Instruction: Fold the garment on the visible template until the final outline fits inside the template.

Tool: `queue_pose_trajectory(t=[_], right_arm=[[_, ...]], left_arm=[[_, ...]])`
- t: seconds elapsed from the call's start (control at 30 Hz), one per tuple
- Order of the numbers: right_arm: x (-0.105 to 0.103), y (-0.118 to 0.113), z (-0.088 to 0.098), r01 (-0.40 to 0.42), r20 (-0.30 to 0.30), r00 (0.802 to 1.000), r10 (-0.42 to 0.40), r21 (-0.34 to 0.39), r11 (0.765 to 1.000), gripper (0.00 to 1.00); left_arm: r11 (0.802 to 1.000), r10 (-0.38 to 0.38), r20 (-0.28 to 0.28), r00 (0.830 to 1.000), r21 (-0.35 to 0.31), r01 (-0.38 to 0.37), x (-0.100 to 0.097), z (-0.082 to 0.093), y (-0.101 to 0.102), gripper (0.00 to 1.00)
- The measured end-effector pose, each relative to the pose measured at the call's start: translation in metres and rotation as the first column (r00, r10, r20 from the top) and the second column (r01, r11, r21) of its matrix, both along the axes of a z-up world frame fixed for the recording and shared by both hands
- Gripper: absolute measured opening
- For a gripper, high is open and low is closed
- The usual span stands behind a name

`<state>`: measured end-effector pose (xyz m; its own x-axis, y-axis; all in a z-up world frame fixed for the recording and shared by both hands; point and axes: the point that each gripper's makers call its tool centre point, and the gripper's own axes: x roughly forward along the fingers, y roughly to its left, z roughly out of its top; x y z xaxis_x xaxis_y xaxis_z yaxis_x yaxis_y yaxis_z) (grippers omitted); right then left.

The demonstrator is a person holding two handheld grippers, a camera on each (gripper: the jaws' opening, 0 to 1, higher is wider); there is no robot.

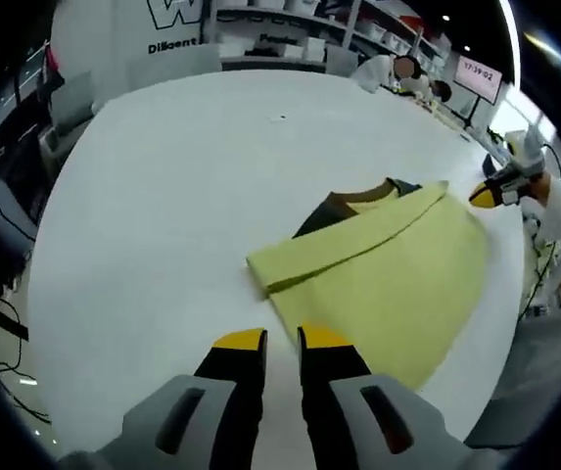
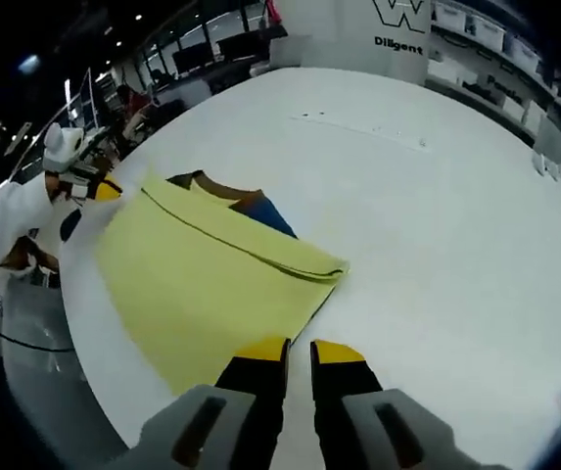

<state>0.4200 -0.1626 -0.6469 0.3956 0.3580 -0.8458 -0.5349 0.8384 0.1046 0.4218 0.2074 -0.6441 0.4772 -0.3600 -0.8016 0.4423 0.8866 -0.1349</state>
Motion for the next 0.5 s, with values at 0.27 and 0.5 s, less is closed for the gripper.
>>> queue_pose_trajectory(t=[0.27,0.5], right_arm=[[0.015,0.002,-0.001,-0.017,0.021,1.0,0.018,-0.017,1.0,0.05],[0.025,0.009,-0.001,-0.031,0.039,0.999,0.031,-0.008,0.999,0.04]], left_arm=[[0.998,-0.039,0.023,0.999,0.044,0.038,0.016,-0.001,0.004,0.11],[0.996,-0.078,0.013,0.997,0.051,0.077,0.02,-0.009,-0.004,0.08]])
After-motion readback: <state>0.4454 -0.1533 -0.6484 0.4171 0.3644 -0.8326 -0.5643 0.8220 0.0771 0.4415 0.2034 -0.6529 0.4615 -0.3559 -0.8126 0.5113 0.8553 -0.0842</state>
